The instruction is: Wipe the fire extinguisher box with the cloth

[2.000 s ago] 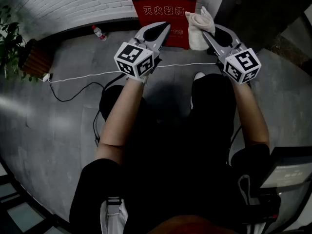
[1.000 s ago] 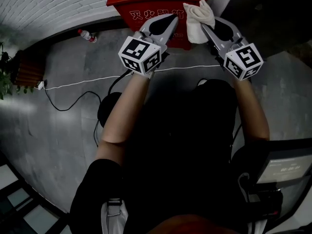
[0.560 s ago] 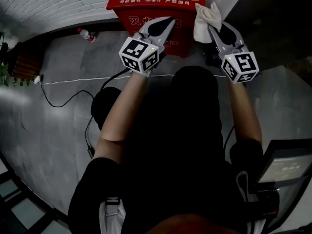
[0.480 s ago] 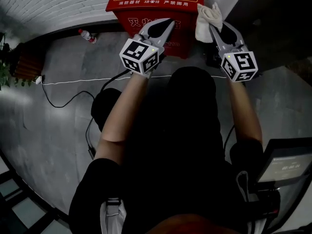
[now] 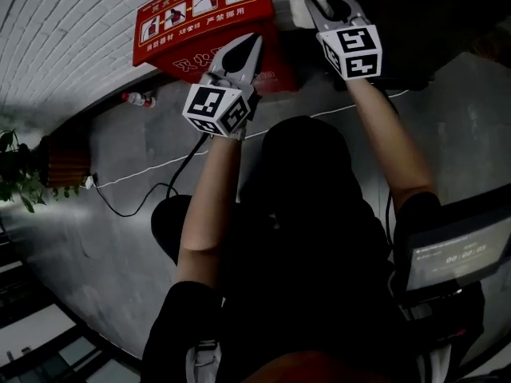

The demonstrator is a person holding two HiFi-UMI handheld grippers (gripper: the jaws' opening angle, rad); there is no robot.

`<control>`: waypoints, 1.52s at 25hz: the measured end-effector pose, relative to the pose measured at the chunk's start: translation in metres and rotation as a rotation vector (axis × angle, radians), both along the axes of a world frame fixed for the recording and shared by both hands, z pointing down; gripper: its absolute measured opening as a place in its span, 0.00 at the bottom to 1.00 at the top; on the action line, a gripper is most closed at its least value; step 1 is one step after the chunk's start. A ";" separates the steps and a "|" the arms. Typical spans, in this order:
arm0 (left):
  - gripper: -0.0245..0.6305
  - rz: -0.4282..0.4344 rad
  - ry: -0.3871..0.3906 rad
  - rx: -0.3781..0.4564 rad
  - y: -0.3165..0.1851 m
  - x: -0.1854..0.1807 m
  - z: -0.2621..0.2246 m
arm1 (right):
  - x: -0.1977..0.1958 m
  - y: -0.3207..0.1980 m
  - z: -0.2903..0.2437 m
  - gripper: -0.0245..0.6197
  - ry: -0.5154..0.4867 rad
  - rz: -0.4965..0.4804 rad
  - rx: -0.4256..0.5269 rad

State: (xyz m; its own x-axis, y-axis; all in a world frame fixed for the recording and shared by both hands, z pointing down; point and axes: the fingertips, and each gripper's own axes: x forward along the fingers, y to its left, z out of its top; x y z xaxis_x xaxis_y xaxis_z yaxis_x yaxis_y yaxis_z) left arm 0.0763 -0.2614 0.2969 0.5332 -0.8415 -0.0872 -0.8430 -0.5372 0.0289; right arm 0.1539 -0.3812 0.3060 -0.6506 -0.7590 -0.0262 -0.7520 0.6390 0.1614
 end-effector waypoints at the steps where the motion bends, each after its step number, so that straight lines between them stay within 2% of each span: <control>1: 0.04 0.005 0.008 0.006 0.000 0.003 -0.001 | -0.004 -0.003 0.002 0.19 0.020 -0.006 0.004; 5: 0.04 0.011 0.037 0.013 0.006 0.006 0.003 | -0.025 -0.008 0.011 0.19 0.087 -0.071 0.007; 8: 0.04 -0.006 -0.013 -0.020 0.009 0.005 0.015 | -0.037 -0.008 0.017 0.19 0.153 -0.101 0.024; 12: 0.04 0.015 -0.052 -0.020 0.010 0.022 0.016 | -0.048 -0.005 0.025 0.19 0.313 -0.117 0.124; 16: 0.04 0.023 -0.075 -0.027 -0.001 0.023 0.036 | -0.074 -0.004 0.055 0.19 0.436 -0.189 0.203; 21: 0.04 0.005 -0.073 -0.065 -0.022 0.007 0.071 | -0.094 -0.022 0.085 0.18 0.421 -0.249 0.204; 29: 0.04 -0.023 -0.058 -0.071 -0.030 -0.001 0.100 | -0.093 -0.024 0.105 0.18 0.454 -0.259 0.233; 38: 0.04 -0.015 -0.036 -0.112 -0.034 0.005 0.127 | -0.093 -0.026 0.168 0.17 0.430 -0.286 0.087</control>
